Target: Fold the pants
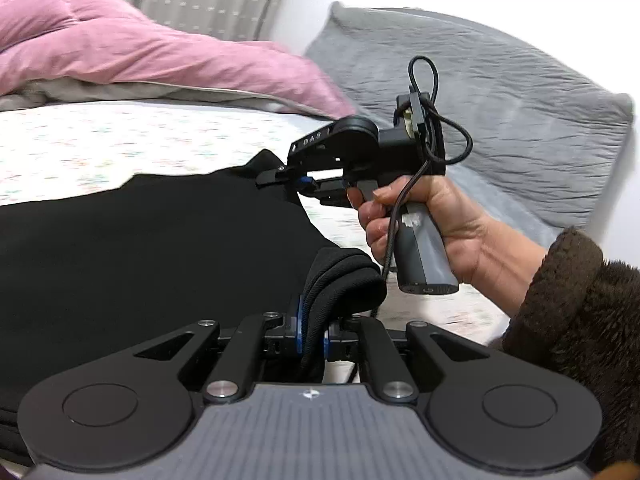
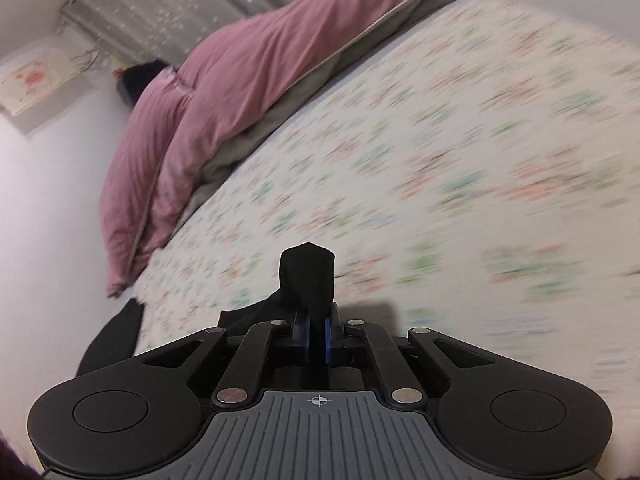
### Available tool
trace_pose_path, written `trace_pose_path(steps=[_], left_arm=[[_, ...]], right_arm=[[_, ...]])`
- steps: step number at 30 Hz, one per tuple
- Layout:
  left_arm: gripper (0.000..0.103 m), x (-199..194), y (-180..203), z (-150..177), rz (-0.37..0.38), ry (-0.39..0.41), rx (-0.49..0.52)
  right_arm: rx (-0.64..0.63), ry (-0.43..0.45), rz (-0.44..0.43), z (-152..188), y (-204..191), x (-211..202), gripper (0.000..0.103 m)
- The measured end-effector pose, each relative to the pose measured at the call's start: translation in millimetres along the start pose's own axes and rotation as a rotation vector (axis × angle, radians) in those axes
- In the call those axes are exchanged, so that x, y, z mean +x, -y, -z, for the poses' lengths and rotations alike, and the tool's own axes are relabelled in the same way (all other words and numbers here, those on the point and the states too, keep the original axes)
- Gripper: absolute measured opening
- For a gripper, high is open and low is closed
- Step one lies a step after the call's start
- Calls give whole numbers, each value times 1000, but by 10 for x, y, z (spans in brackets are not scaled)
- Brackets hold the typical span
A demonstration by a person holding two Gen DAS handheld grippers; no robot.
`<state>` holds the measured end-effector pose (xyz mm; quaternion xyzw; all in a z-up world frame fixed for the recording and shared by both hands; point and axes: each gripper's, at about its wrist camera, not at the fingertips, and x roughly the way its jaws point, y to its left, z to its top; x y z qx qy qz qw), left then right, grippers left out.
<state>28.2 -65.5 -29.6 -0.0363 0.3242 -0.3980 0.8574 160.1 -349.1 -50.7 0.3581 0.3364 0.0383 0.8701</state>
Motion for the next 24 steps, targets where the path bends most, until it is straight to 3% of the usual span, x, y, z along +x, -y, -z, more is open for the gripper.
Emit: trace_pose_path(steps=[5,9,15,24], left_arm=[[29,-30,189,-11,35,6,-21],[29,-130,124,-3,15,29,-72],[29,-515,-210,38,-51,121,-219],[29,-1053,-852,128,-158,208,-397]], right_arm=[[10,27,86,-75,233,-483,4],[6,31,102,-87,115,-605,4],[-19,26,89,-207,-361,-547,5],[-153,-17,49,-112,-1440,-21,5]])
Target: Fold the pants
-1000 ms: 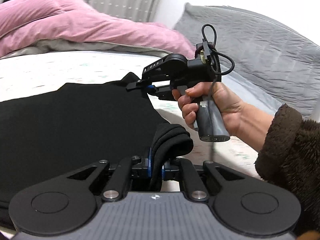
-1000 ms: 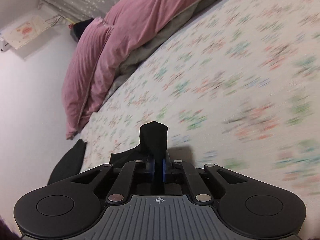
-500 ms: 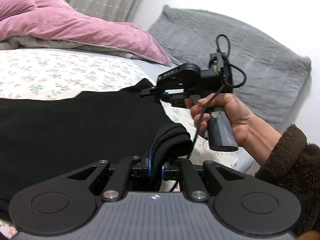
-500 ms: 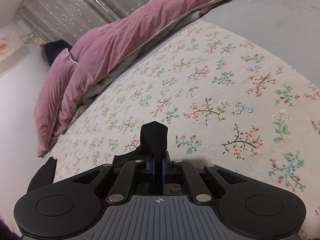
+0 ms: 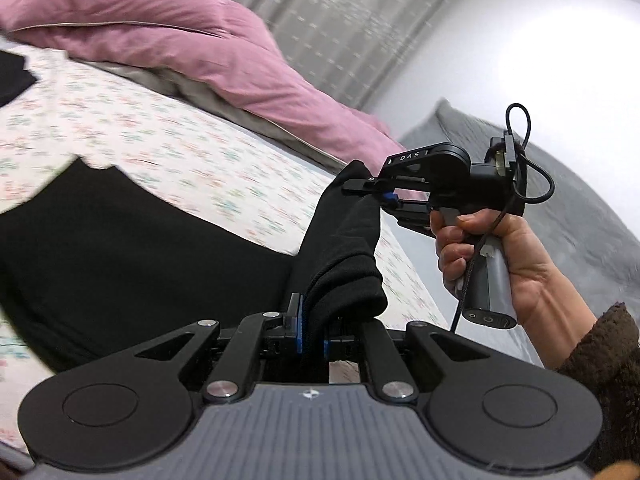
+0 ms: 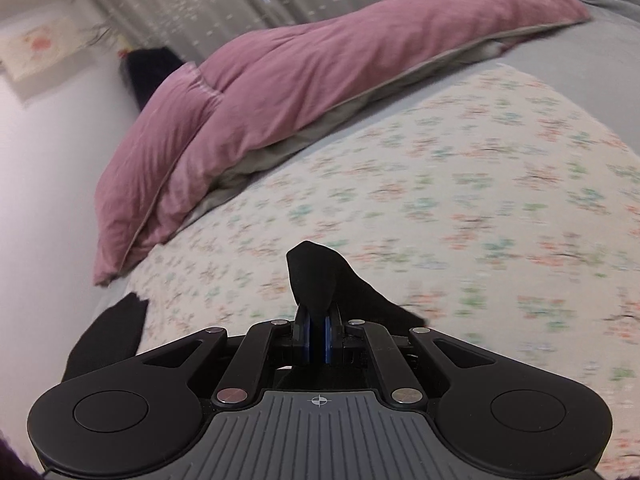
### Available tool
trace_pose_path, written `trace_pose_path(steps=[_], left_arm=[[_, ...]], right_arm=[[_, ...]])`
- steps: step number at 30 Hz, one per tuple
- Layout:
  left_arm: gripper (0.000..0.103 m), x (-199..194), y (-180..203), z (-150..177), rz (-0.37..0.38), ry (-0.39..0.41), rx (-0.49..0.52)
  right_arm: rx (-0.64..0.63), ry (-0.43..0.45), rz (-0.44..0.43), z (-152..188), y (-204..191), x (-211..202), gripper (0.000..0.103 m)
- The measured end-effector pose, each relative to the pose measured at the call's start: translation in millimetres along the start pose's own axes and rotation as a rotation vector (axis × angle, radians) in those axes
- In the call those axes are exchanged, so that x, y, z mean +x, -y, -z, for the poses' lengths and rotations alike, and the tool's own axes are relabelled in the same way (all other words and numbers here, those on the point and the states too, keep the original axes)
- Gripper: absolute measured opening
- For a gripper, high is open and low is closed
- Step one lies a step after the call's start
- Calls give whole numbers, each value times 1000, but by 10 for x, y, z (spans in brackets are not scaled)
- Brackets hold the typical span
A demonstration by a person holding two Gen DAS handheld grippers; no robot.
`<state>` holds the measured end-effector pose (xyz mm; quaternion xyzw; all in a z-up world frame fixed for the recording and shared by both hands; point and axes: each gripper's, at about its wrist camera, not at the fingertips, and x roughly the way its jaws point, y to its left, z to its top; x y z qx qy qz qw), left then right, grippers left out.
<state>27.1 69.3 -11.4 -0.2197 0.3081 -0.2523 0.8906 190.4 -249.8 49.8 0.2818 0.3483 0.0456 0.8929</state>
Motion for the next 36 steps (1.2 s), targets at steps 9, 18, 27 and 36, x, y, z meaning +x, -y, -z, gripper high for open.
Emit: trace_pose_path(steps=[9,18,27,36], left_arm=[[29,-293,-551,-102,-78,67,-160],[29,-481,-1145,-196,-166,58,-283],[35,-578,-1378,-168,-225,-10,-285],[62,-581,-1451,-451,-277,-3,-144]], right_arm=[[-83,-84,-26,169,-1009,676,5],[-130,-155,-22,585,-1671,1312,5],[-134,-187,-8,751,-1862,1657,14],[-111,-113,-39,609,-1660,1379,48]])
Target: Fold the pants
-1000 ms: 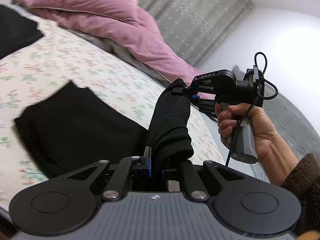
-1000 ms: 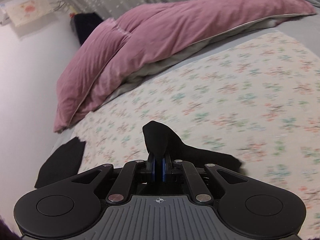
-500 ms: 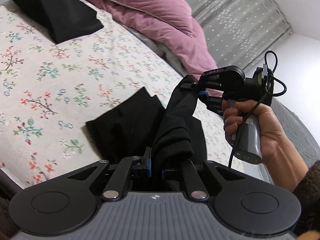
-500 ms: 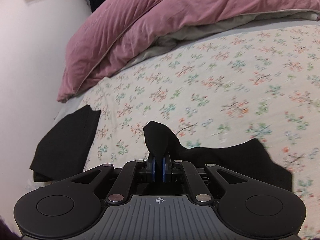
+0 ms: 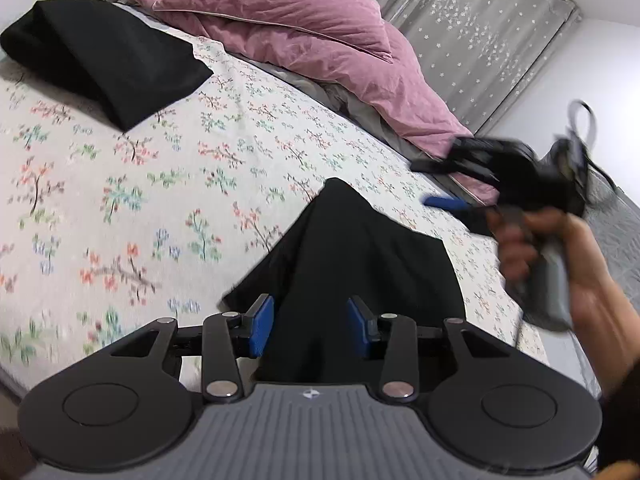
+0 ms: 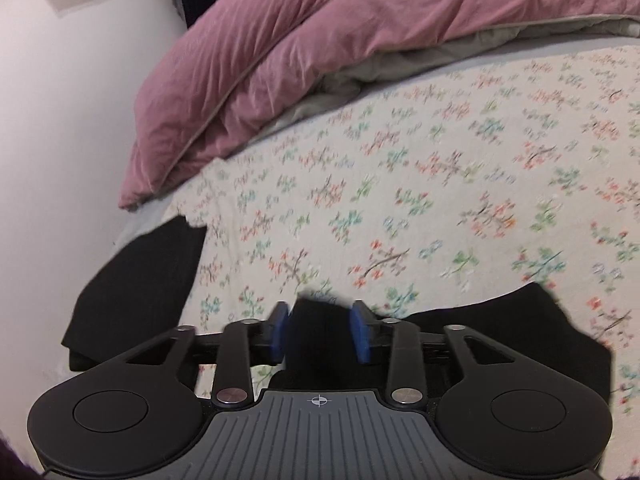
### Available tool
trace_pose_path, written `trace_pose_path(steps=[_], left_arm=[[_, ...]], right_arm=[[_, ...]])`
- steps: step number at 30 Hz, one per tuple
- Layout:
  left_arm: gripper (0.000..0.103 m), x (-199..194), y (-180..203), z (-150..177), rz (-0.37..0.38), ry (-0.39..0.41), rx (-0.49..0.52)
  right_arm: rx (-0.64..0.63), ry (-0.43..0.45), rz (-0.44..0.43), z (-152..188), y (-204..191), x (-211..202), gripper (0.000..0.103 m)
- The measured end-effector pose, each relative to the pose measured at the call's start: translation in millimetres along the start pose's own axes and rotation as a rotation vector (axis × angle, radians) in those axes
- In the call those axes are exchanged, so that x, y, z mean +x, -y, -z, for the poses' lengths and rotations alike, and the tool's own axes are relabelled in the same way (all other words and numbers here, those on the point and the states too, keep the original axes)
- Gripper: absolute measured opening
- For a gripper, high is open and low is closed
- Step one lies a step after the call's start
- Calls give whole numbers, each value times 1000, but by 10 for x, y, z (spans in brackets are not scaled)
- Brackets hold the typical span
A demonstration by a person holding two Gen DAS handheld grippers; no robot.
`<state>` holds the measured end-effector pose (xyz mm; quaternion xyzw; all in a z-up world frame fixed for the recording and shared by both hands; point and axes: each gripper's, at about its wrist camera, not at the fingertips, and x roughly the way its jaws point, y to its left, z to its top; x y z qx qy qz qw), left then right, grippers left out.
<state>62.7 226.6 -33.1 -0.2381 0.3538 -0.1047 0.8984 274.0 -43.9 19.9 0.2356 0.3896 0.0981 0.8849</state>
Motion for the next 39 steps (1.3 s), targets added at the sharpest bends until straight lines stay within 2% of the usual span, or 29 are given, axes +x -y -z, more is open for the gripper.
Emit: trace_pose_path(steps=[4,8,12,16,17,18,23,26,29,30,32,34,35,39], left_arm=[[63,206,62,-191,-37,-33,96],[63,524,133,-326,-100,-80,211],[61,794,144,-442,-63,-155,234],[41,975,194,-437,-68,-176,266],[37,994,205,-415,-71,-167,271],[26,996,229,-396,-73,-155,282],[25,832,451,-363,-114,-9,381],[27,869,419,-416,-152,-5,388],[29,1017,194,-482,-160,-51,298],[32,1028,128,-499,-127,-55,264],[44,1023,16,-576,-32,-65,206],[73,1056,-127,-660,80,-97,140],[75,1094,-190,-686,104,-112,107],[76,1335,-255,-688,105,-201,72]], right_arm=[[-16,24,6,51,233,-253,53],[-88,36,69,260,499,-479,67],[-161,24,150,570,788,-695,69],[-170,32,195,874,1076,-901,75],[-161,36,196,940,1142,-945,76],[-149,34,193,1016,1207,-974,76],[-93,-1,159,1279,1370,-976,76],[-65,-14,123,1346,1400,-937,76],[-60,-16,92,1336,1396,-908,77],[-59,-16,84,1325,1396,-896,77],[-46,-13,62,1301,1426,-884,77],[-24,-12,32,1280,1475,-860,77],[-11,-7,15,1266,1505,-839,77],[54,12,-29,1203,1609,-746,77]])
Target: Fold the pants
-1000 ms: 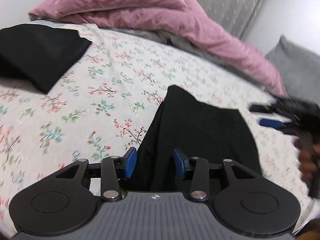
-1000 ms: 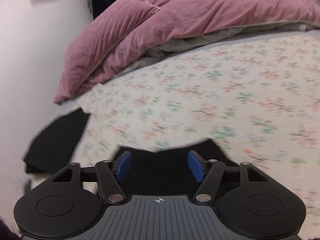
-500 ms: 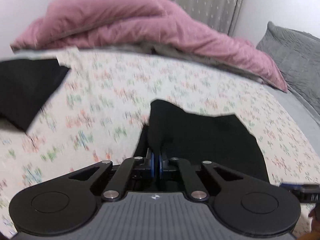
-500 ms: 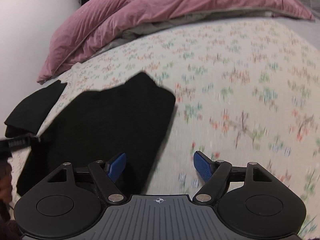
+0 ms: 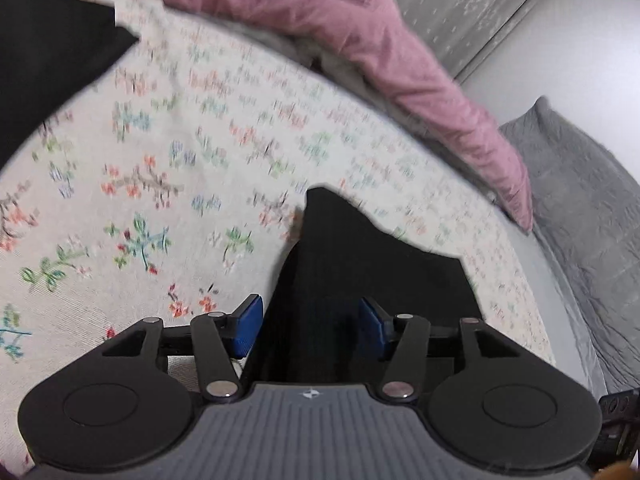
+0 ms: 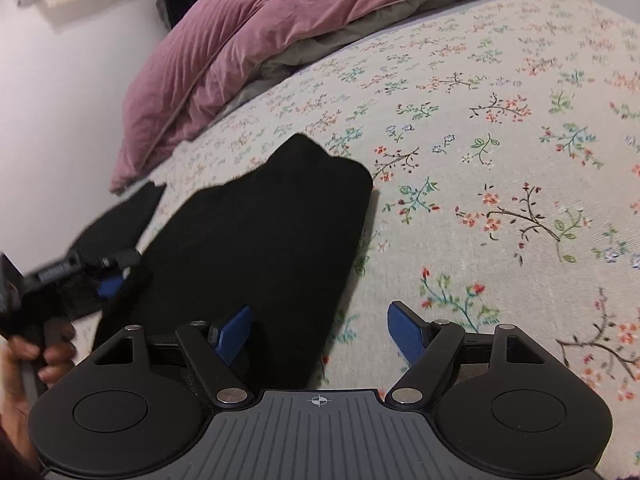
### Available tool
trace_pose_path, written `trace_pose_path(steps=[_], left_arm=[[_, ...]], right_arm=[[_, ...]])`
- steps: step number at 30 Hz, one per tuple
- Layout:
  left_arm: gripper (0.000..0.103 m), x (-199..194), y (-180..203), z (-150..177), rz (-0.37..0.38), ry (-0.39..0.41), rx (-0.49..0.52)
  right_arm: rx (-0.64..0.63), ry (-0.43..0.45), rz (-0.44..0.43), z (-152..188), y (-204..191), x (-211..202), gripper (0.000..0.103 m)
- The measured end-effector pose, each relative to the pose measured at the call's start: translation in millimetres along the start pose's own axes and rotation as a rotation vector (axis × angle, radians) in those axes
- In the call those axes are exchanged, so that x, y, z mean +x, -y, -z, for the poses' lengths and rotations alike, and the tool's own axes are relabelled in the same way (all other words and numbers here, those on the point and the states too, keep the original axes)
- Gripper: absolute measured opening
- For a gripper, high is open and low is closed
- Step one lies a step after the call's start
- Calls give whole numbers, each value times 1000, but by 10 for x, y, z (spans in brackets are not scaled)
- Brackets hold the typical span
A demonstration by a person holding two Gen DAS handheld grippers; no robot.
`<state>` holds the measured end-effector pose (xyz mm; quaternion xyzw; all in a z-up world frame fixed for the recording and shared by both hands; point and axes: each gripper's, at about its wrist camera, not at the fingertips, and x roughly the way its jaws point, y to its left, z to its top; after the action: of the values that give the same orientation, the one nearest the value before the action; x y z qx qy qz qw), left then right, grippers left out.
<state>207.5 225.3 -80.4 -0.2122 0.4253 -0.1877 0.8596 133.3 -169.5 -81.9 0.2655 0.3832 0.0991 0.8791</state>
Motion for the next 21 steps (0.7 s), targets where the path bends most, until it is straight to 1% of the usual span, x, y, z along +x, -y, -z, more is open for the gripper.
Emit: trace_pose_path(steps=[1,2,5,7,8,9,10,11,12,13,15,17,18,21], left_arm=[[76,67,-18,-12,5,-20,-15],[76,106,-44,-19,29,-36,-35],[73,221,-173,-70,130,-79,-100],[59,278,-214,-70,178,-104,-136],[57,278,-209,-62,187,-105,-139],[53,258,-178,-55,190,-101,-128],[50,237,-145,-38,193,-90,-117],[50,213,-123,-15,200,-76,-122],[49,187,-116,-4,204,-66,-128],[48,169,-93,18,207,-51,-134],[48,144,10,60,227,-17,-124],[47,159,144,89,251,4,-108],[46,196,210,107,276,9,-109],[45,365,459,137,315,26,-104]], right_arm=[[12,4,-7,-23,22,31,77],[24,9,-12,-48,36,67,77],[46,26,-21,-117,33,170,76],[52,45,-21,-140,0,238,74],[54,52,-20,-146,-22,271,67],[52,59,-19,-149,-41,301,48],[56,64,-7,-142,-66,341,34],[69,74,3,-136,-73,366,24],[83,92,7,-130,-70,365,19],[87,107,7,-136,-69,345,18],[53,129,13,-198,-83,272,10],[17,145,10,-306,-88,196,9],[-3,153,13,-382,-84,152,9],[-56,185,50,-617,-25,47,9]])
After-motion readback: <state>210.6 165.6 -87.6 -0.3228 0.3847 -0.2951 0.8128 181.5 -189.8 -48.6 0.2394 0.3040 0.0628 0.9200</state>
